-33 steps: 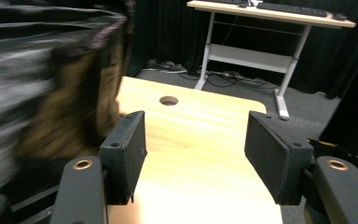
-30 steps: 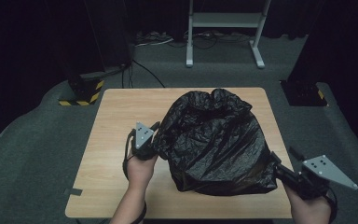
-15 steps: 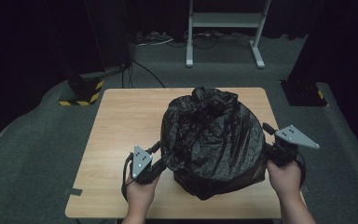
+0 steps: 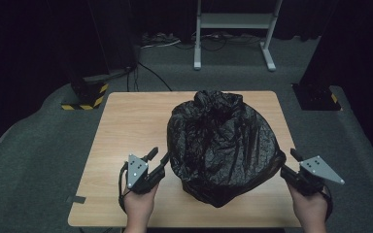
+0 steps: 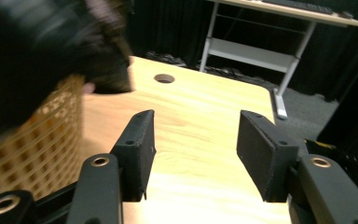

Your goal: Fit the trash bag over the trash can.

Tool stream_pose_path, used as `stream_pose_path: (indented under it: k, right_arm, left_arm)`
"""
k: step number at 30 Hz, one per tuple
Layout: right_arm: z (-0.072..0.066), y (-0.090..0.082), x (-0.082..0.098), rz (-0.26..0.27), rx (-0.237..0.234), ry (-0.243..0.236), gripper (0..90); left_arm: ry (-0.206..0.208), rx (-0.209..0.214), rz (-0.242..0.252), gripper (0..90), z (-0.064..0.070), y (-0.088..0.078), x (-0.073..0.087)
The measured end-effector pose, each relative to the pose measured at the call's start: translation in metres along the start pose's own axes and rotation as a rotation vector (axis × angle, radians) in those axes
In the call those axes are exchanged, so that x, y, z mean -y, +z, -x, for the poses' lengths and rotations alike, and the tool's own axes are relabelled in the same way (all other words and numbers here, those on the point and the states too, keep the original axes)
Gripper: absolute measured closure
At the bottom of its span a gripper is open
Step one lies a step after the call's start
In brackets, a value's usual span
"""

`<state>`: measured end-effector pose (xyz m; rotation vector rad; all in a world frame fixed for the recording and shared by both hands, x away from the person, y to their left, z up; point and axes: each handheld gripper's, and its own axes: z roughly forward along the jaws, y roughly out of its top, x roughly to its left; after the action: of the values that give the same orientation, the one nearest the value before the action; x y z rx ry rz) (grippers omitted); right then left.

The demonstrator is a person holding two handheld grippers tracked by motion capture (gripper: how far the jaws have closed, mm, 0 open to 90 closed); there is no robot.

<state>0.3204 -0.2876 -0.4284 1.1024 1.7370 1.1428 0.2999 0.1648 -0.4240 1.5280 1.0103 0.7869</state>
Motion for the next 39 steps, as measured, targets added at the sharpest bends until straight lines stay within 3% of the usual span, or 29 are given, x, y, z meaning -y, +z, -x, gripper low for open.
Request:
stream_pose_path:
  k: [3,6,10,11,15,19,21,25,32,38,39]
  right_arm:
    - [-0.011,-0.006,-0.002,0.041,-0.021,-0.044,50.5]
    - [-0.018,-0.018,-0.018,0.13,0.004,-0.1,53.3]
    - [-0.014,-0.028,-0.033,0.199,0.075,-0.076,50.3]
    - [-0.012,-0.029,-0.034,0.216,0.078,-0.072,54.1]
    - [-0.014,-0.032,-0.036,0.247,0.059,-0.136,66.8]
    - [-0.021,-0.032,-0.04,0.254,0.03,-0.168,82.2]
    - [-0.022,-0.031,-0.041,0.255,0.014,-0.156,90.0]
    - [-0.021,-0.03,-0.041,0.247,0.003,-0.133,90.0]
    - [-0.016,-0.018,-0.024,0.17,-0.006,-0.078,90.0]
    - [-0.019,0.024,0.014,-0.069,-0.058,-0.029,90.0]
    - [-0.019,0.035,0.024,-0.145,-0.078,-0.011,90.0]
  left_arm:
    - [0.013,0.005,0.003,55.1,0.003,0.001,-0.004]
    - [0.019,0.012,0.005,55.1,0.005,0.003,-0.008]
    - [0.017,0.015,0.013,55.1,0.004,0.002,-0.012]
    - [0.018,0.016,0.012,55.1,0.003,0.002,-0.012]
    - [0.019,0.017,0.013,55.2,0.002,0.002,-0.013]
    - [0.015,0.019,0.016,55.4,0.002,0.002,-0.014]
    - [0.015,0.019,0.016,55.5,0.002,0.002,-0.014]
    - [0.012,0.023,0.015,56.0,0.003,0.003,-0.014]
    - [0.015,0.039,0.004,57.8,0.006,0.007,-0.013]
    - [0.017,0.082,-0.028,68.3,0.012,0.012,-0.007]
    - [0.018,0.089,-0.035,70.3,0.013,0.012,-0.006]
